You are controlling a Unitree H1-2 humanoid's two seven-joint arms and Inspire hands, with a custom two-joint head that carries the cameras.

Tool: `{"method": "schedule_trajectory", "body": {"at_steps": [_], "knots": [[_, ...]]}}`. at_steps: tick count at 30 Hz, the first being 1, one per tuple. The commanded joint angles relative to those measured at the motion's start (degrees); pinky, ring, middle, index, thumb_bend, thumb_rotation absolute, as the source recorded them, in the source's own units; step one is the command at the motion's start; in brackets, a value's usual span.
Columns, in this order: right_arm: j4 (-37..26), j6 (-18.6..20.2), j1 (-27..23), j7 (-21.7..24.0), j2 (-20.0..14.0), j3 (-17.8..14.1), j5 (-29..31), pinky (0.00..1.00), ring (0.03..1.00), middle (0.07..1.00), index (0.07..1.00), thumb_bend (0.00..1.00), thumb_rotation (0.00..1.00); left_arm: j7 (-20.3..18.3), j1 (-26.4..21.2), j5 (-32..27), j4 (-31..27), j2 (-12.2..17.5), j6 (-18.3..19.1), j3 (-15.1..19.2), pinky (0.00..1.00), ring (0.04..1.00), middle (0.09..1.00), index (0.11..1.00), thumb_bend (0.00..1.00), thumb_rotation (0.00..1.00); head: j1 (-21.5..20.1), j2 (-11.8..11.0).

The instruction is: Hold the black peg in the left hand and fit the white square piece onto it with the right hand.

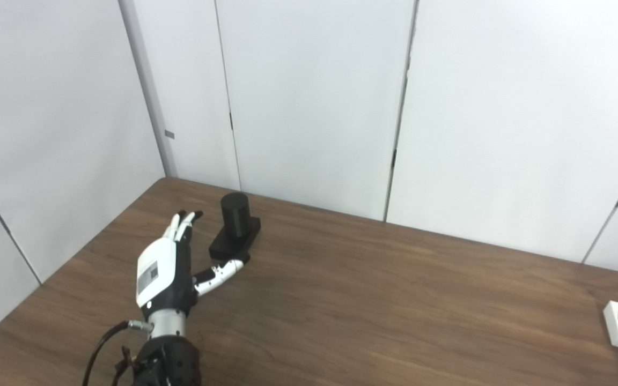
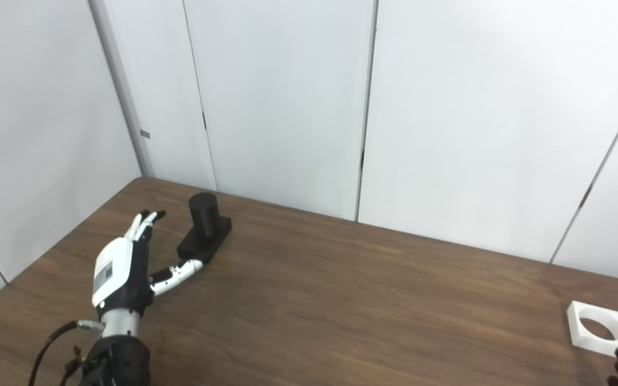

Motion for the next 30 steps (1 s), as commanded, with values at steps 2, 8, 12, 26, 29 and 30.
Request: {"method": "schedule_trajectory", "body": {"at_steps": [2,8,12,26,29,30], "knots": [[1.1,-0.1,3.1,-0.2,2.6,1.1,0.1,1.00,1.000,0.970,1.000,0.70,0.95,2.1,-3.9,4.5,2.9,3.1,1.6,-0.4,0.88,0.960,0.975,0.894,0.90,0.55,-0.1,0.1],[0.0,1.3,3.5,-0.1,3.0,0.8,1.3,1.00,1.000,0.968,1.000,0.73,0.92,1.5,-6.8,3.7,8.1,4.2,2.6,-1.4,0.84,0.962,0.972,0.891,0.90,0.55,-0.1,0.5],[-0.7,1.7,3.9,-0.4,3.1,0.8,0.7,1.00,1.000,0.962,1.000,0.74,0.92,2.5,-8.8,4.1,12.1,4.7,2.5,-2.5,0.85,0.958,0.967,0.884,0.90,0.53,-0.4,0.7],[-1.9,2.9,4.5,-0.7,3.7,0.5,1.0,1.00,1.000,0.947,1.000,0.71,0.94,-0.4,-15.6,6.7,23.5,5.3,3.5,-5.1,0.91,0.969,0.964,0.882,0.95,0.66,-1.0,1.2],[-2.0,2.7,4.7,-0.9,3.7,0.6,0.3,1.00,1.000,0.954,1.000,0.72,0.95,-0.5,-16.9,6.9,26.2,4.7,3.5,-4.7,0.93,0.973,0.967,0.883,0.95,0.67,-1.0,1.2],[-2.0,2.8,4.7,-0.8,3.6,0.5,0.4,1.00,1.000,0.955,1.000,0.72,0.95,-0.1,-17.3,6.5,27.3,4.4,3.5,-4.5,0.93,0.973,0.968,0.884,0.95,0.67,-1.0,1.2]]}}
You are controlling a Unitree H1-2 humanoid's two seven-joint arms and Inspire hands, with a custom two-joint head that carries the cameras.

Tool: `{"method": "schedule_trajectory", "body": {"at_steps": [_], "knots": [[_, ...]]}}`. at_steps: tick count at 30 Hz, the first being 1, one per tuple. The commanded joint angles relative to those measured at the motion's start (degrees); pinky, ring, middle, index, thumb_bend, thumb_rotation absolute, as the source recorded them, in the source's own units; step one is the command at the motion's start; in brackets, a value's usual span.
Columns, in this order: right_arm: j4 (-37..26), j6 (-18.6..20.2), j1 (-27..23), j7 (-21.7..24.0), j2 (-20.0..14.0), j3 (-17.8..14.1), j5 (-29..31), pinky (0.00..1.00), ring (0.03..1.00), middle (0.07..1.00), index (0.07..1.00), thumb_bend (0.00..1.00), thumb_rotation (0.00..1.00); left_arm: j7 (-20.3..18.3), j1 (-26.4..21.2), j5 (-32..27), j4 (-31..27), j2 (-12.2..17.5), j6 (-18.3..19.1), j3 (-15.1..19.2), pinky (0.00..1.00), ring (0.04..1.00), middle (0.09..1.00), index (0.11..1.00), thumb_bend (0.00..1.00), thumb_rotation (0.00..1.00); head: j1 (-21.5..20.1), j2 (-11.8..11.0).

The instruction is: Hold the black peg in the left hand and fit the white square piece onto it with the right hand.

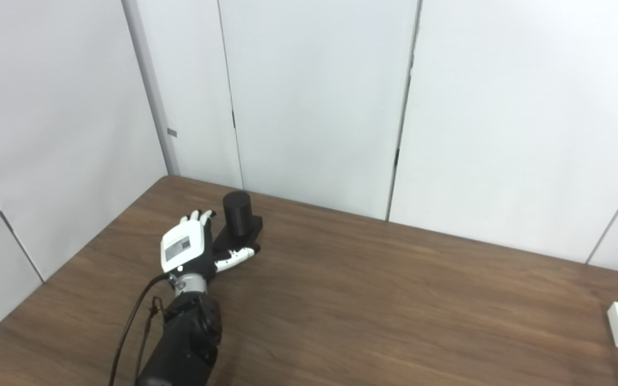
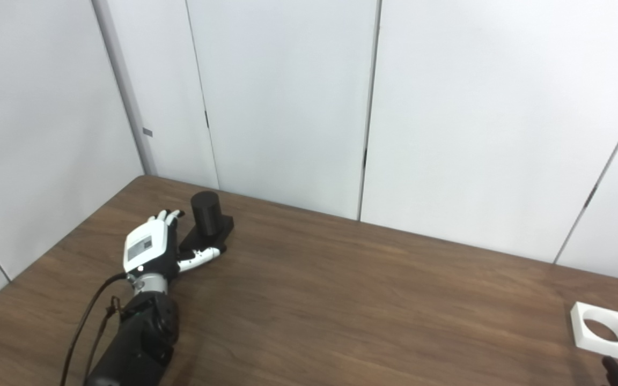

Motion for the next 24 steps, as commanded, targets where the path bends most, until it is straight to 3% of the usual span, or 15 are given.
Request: {"method": "schedule_trajectory", "body": {"at_steps": [1,11,24], "knots": [[1.7,0.1,2.3,-0.3,1.4,0.5,0.2,1.00,1.000,0.954,1.000,0.72,0.95,1.8,-3.7,0.4,1.2,0.6,0.1,0.6,0.92,0.968,0.964,0.881,0.96,0.66,0.0,0.1],[1.1,1.0,2.2,-0.8,1.5,0.6,0.4,1.00,1.000,0.946,1.000,0.70,0.95,6.9,-6.2,-5.2,9.0,1.1,-0.3,0.3,0.88,0.942,0.940,0.837,0.95,0.63,-0.4,0.2],[0.5,1.3,2.6,-0.6,1.1,0.9,-0.1,1.00,1.000,0.974,1.000,0.70,0.94,10.0,-8.0,-6.9,14.4,2.4,0.0,-1.9,0.89,0.936,0.933,0.857,0.97,0.64,-0.3,0.3]]}}
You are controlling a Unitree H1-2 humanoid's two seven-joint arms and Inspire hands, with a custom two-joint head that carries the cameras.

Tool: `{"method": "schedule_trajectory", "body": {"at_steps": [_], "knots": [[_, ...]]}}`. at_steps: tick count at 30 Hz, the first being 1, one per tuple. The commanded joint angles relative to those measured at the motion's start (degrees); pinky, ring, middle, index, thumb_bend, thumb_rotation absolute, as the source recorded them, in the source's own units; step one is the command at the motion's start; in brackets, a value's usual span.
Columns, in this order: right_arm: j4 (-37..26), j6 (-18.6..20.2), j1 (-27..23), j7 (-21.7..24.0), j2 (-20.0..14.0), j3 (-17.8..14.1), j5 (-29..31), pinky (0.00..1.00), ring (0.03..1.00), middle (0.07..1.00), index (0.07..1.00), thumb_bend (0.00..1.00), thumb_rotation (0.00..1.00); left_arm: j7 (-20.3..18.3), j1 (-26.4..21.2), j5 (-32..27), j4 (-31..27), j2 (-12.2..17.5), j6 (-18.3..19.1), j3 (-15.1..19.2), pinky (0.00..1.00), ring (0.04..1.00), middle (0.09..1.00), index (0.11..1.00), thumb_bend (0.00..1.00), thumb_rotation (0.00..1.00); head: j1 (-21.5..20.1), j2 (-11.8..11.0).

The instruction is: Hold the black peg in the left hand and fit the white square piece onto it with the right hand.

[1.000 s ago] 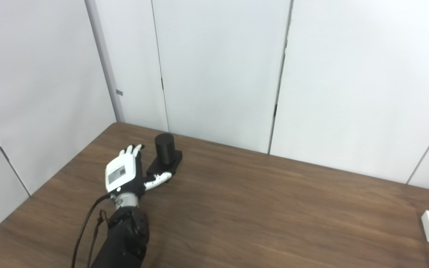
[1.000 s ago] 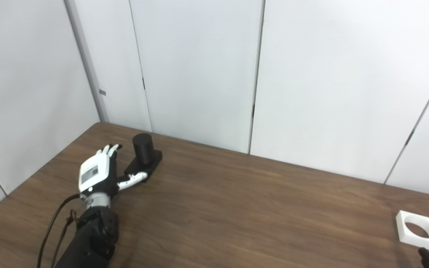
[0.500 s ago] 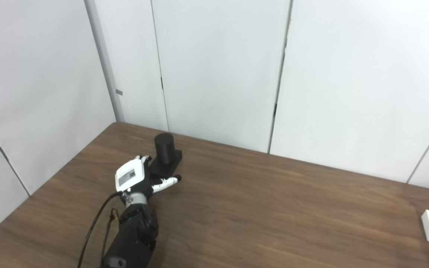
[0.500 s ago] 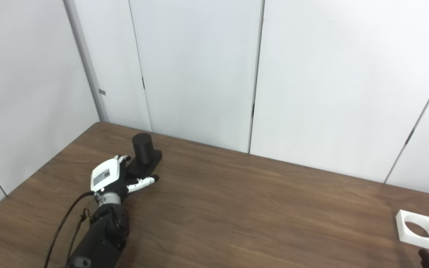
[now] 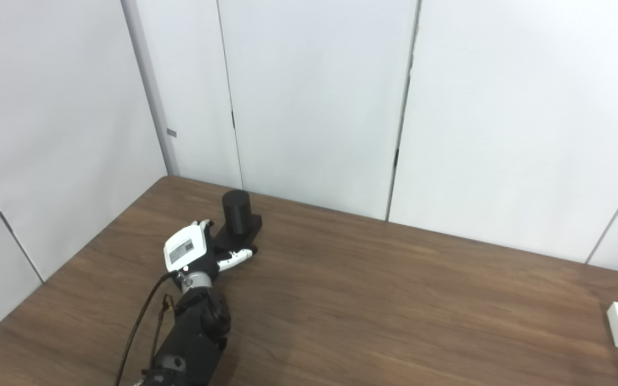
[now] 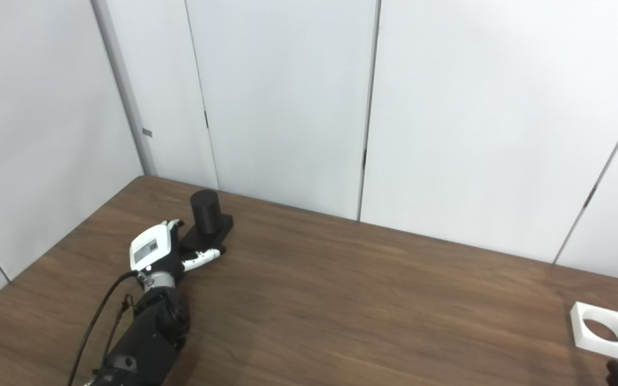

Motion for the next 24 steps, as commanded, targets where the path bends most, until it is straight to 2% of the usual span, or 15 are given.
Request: {"method": "schedule_trajectory", "body": {"at_steps": [1,11,14,18,20,24], "knots": [[1.0,0.2,2.2,0.2,1.1,0.7,0.2,1.00,1.000,0.976,1.000,0.70,0.94,1.2,-2.5,-0.3,0.1,1.6,0.1,-0.3,0.89,0.939,0.934,0.855,0.96,0.63,0.0,0.0],[1.0,0.0,2.3,0.7,0.9,0.7,0.9,1.00,1.000,0.988,1.000,0.66,0.94,-1.2,-3.5,5.7,1.7,0.6,0.3,0.3,0.89,0.940,0.931,0.832,0.96,0.65,0.0,0.3],[0.9,0.2,2.3,0.5,0.9,0.6,0.8,1.00,1.000,0.987,1.000,0.66,0.94,-1.0,-3.6,7.3,2.4,0.7,0.3,-0.3,0.91,0.937,0.915,0.784,0.94,0.61,0.0,0.3],[1.0,0.1,2.2,0.4,0.9,0.6,0.6,1.00,1.000,0.977,1.000,0.67,0.94,-2.3,-3.5,10.6,2.9,1.0,0.3,-0.9,0.89,0.906,0.867,0.669,0.90,0.59,0.0,0.3],[0.9,0.3,2.2,0.2,1.0,0.6,0.6,1.00,1.000,0.973,1.000,0.68,0.94,-2.3,-3.4,11.3,2.9,1.1,0.3,-1.3,0.88,0.892,0.847,0.648,0.89,0.58,-0.3,0.4],[1.1,-0.1,2.2,0.2,1.2,0.6,0.7,1.00,1.000,0.966,1.000,0.67,0.93,-1.5,-3.1,11.8,2.8,1.2,0.3,-1.6,0.85,0.851,0.795,0.618,0.87,0.50,-0.5,0.4]]}}
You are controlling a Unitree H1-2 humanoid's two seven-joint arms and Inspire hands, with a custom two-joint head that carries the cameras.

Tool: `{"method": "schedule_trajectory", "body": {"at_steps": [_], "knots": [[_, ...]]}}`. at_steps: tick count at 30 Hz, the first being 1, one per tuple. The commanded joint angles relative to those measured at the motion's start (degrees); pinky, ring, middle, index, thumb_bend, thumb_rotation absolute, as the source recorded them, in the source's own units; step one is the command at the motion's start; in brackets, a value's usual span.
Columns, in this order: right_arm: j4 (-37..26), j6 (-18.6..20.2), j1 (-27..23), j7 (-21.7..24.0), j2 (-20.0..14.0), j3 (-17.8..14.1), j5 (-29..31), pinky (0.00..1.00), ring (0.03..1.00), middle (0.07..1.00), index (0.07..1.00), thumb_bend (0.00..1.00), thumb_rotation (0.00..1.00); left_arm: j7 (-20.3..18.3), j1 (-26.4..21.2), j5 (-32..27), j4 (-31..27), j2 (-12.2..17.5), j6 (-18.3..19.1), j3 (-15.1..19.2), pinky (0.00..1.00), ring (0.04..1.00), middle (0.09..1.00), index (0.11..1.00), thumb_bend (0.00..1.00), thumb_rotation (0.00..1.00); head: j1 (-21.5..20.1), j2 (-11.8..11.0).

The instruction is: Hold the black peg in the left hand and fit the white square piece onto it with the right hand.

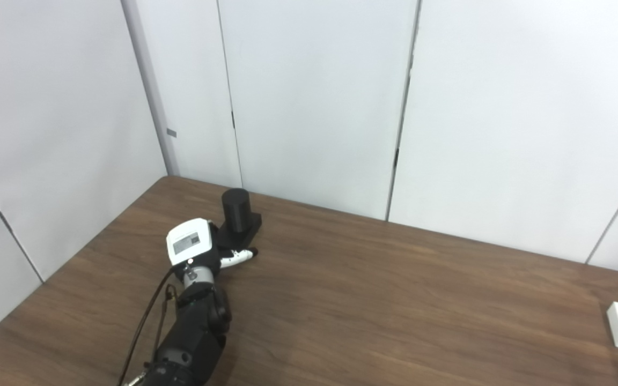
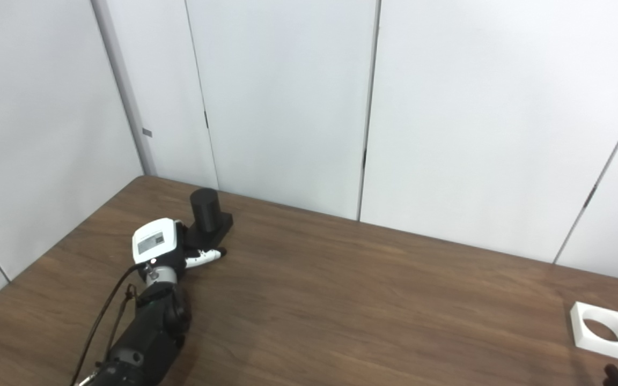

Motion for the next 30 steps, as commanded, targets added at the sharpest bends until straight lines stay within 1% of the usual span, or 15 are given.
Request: {"method": "schedule_trajectory", "body": {"at_steps": [1,4,7,8,9,11,13,20,24,28,30], "knots": [[2.0,-1.3,1.5,0.1,1.1,0.5,0.0,1.00,1.000,0.965,1.000,0.67,0.93,0.9,-1.4,1.3,-0.1,0.9,0.2,-0.6,0.85,0.847,0.793,0.617,0.86,0.48,0.1,0.0],[1.9,-1.0,1.5,-0.1,1.1,0.5,-0.3,1.00,1.000,0.953,1.000,0.69,0.93,2.8,-1.3,0.5,0.6,0.9,0.2,-1.1,0.84,0.833,0.778,0.577,0.84,0.43,0.1,0.0],[1.9,-0.9,1.5,-0.1,1.0,0.6,-0.5,1.00,1.000,0.962,1.000,0.70,0.93,5.7,-1.0,-1.6,1.2,1.1,-0.4,-2.0,0.82,0.807,0.734,0.497,0.80,0.31,-0.1,0.1],[1.9,-0.9,1.5,-0.1,1.0,0.6,-0.6,1.00,1.000,0.962,1.000,0.70,0.93,6.8,-0.9,-2.6,1.2,1.1,-1.0,-2.0,0.83,0.807,0.727,0.490,0.66,0.20,-0.1,0.1],[1.8,-0.9,1.6,-0.1,1.0,0.7,-0.7,1.00,1.000,0.956,1.000,0.70,0.93,7.8,-0.8,-3.8,1.3,1.1,-2.0,-1.9,0.83,0.807,0.723,0.484,0.58,0.12,-0.1,0.1],[1.8,-1.1,1.7,0.0,1.0,0.7,-0.7,1.00,1.000,0.953,1.000,0.69,0.93,9.3,-0.5,-5.4,1.3,1.2,-2.9,-2.1,0.84,0.801,0.709,0.480,0.53,0.08,-0.1,0.1],[1.8,-1.1,1.7,0.2,0.9,0.8,-0.7,1.00,1.000,0.957,1.000,0.67,0.94,9.8,-0.3,-6.4,0.9,1.4,-3.0,-2.5,0.82,0.798,0.715,0.479,0.52,0.06,-0.3,0.2],[1.7,-1.1,1.8,0.2,0.9,0.9,-0.8,1.00,1.000,0.958,1.000,0.68,0.94,10.1,0.2,-8.4,0.1,2.1,-2.6,-4.3,0.78,0.792,0.728,0.481,0.52,0.05,-0.6,0.3],[1.3,-0.8,1.9,0.2,1.0,1.0,-0.9,1.00,1.000,0.964,1.000,0.69,0.94,10.2,0.6,-10.5,-0.7,2.3,-3.9,-4.3,0.76,0.785,0.720,0.482,0.52,0.05,-1.1,0.4],[2.0,-2.0,1.7,0.5,1.0,1.1,-1.1,1.00,1.000,0.960,1.000,0.69,0.95,9.3,1.7,-12.3,-3.8,2.0,-4.1,-4.4,0.71,0.753,0.701,0.482,0.52,0.05,-1.8,0.6],[1.8,-1.8,1.8,0.3,1.1,1.1,-1.3,1.00,1.000,0.964,1.000,0.69,0.95,8.1,2.5,-12.8,-6.0,1.7,-3.5,-4.7,0.72,0.763,0.716,0.484,0.51,0.05,-2.1,0.7]]}}
